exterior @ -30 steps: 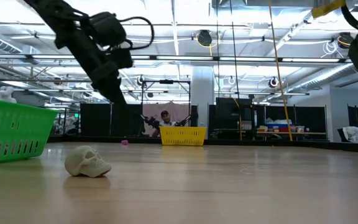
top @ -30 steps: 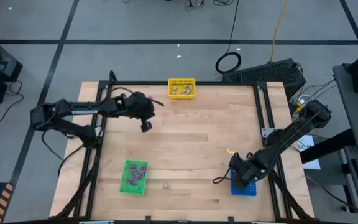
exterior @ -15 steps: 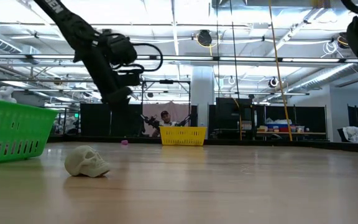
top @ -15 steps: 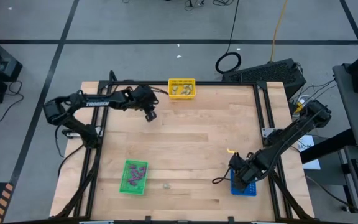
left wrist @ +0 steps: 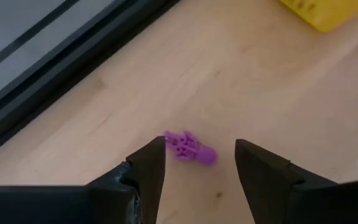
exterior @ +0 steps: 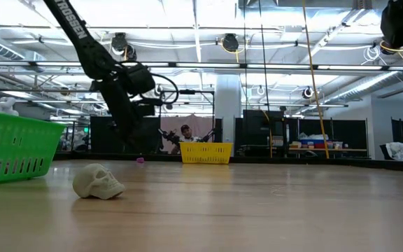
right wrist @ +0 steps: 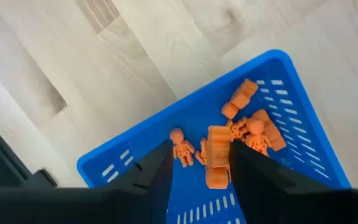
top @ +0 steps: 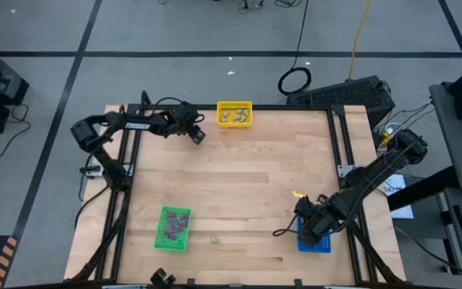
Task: Sort Halloween decoration
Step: Put the orange skeleton toy into the blue bin
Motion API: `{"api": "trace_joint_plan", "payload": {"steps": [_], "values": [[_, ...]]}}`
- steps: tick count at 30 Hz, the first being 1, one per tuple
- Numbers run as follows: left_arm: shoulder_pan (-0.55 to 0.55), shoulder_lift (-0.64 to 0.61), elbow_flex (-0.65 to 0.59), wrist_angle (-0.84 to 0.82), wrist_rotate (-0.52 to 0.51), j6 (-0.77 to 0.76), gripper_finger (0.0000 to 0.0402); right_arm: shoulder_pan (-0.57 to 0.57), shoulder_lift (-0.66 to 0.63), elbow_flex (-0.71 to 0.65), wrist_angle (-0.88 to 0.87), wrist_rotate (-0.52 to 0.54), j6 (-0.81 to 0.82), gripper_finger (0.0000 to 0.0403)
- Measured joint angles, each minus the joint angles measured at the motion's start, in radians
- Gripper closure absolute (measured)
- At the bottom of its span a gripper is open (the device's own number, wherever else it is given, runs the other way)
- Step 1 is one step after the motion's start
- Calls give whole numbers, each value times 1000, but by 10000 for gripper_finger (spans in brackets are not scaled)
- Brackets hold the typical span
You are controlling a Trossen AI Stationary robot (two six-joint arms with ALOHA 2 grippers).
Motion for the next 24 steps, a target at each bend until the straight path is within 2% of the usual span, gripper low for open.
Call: {"api": "trace_joint_plan", "payload": {"steps": [7,14,20,24], "values": [[17,26,0,9,-26,-15,210,-7,0,0,16,25,-53,270],[18,33,0,9,-25,-8,210,-9,-1,36,15,70,-116,335],[36,33,0,10,-13,12,210,-36,-3,82,100,209,-340,394],[43,33,-1,11,5,16,211,-97,-3,33,232,289,-517,399]]}}
